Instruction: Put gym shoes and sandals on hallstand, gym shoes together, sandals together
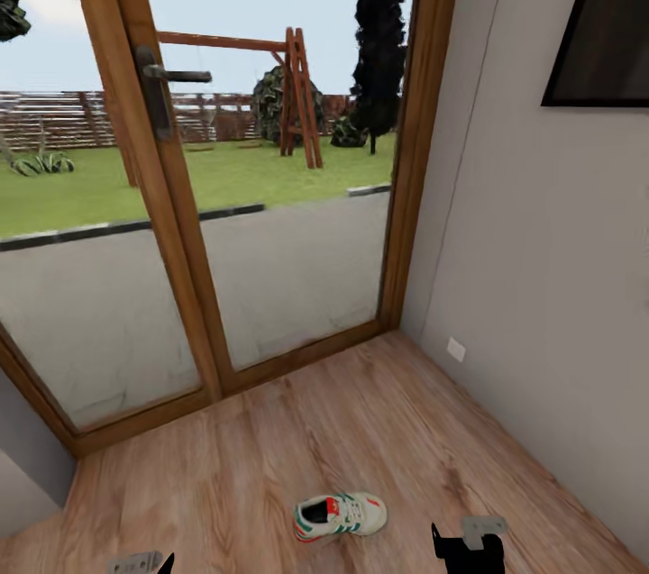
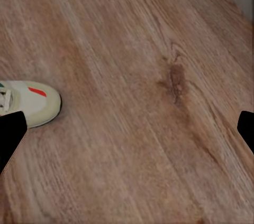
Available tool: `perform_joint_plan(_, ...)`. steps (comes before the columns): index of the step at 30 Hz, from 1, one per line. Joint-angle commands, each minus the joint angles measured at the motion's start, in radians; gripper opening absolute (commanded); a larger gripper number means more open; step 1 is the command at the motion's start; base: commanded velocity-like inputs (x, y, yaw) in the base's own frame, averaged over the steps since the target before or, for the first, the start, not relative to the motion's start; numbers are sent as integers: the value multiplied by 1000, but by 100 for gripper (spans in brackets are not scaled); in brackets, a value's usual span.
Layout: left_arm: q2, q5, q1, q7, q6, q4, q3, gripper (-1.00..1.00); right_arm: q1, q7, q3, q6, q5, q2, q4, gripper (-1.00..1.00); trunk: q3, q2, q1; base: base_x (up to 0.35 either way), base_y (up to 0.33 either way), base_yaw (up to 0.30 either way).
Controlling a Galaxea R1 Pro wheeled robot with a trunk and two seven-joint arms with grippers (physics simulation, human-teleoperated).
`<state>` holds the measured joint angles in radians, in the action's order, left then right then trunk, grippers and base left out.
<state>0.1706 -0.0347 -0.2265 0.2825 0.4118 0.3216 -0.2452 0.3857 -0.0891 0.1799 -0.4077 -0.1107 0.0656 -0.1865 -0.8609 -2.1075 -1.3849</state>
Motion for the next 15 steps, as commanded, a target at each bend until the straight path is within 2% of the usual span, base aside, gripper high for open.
perform_joint_plan(1,0,-4,-1,10,1,-1,-6,100,1,-3,9,-3,-10,0,1,100,0,0,0,258,221,-270)
perform_joint_plan(10,0,-4,-1,9,1,-1,-6,100,1,-3,9,-3,-10,1,1,100,6,0,0,250,209,-274)
perform_joint_plan(15,0,-4,-1,10,1,-1,-6,100,1,-3,9,-3,-10,1,1,100,9,0,0,133,94,-277)
